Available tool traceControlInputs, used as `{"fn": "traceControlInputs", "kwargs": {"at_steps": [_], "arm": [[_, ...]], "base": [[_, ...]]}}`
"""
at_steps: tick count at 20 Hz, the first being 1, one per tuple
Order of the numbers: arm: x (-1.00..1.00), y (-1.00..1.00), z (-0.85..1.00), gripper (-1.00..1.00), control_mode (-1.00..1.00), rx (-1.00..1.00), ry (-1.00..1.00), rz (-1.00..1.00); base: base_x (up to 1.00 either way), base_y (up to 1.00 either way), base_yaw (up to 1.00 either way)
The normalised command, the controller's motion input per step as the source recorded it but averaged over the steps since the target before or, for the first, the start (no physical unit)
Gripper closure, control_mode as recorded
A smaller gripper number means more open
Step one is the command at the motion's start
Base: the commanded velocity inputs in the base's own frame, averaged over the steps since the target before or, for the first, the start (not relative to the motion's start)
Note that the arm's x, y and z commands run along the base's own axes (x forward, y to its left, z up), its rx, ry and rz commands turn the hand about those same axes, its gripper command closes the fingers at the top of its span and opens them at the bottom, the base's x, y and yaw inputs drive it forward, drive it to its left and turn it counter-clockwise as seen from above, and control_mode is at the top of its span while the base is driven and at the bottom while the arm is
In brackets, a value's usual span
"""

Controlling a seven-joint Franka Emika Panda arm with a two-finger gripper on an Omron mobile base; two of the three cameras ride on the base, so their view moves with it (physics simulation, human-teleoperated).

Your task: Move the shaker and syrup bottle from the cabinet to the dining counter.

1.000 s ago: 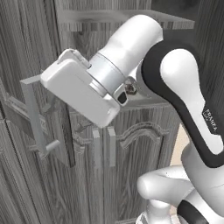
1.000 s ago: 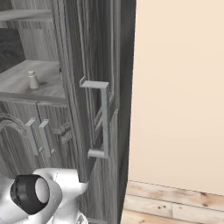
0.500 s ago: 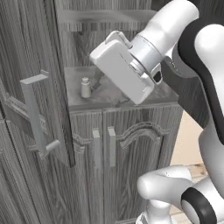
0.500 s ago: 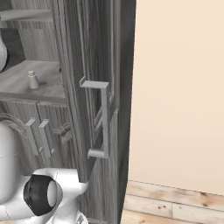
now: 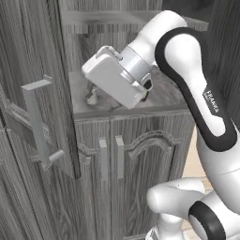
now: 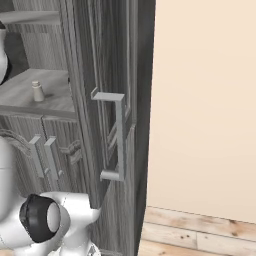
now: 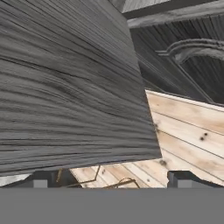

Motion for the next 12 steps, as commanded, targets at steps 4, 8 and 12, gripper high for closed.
{"fn": "traceControlInputs", "kwargs": {"at_steps": [4,8,12], "arm": [[0.43,0.64,-0.19,-1.0,-1.0,0.09,-0.06,0.02],[0.39,0.67,-0.09,-1.0,-1.0,0.18,-0.01,0.07],[0.27,0.68,-0.07,-1.0,-1.0,0.21,0.0,0.08]], "base": [[0.0,0.0,0.0],[0.0,0.0,0.0],[0.0,0.0,0.0]]}}
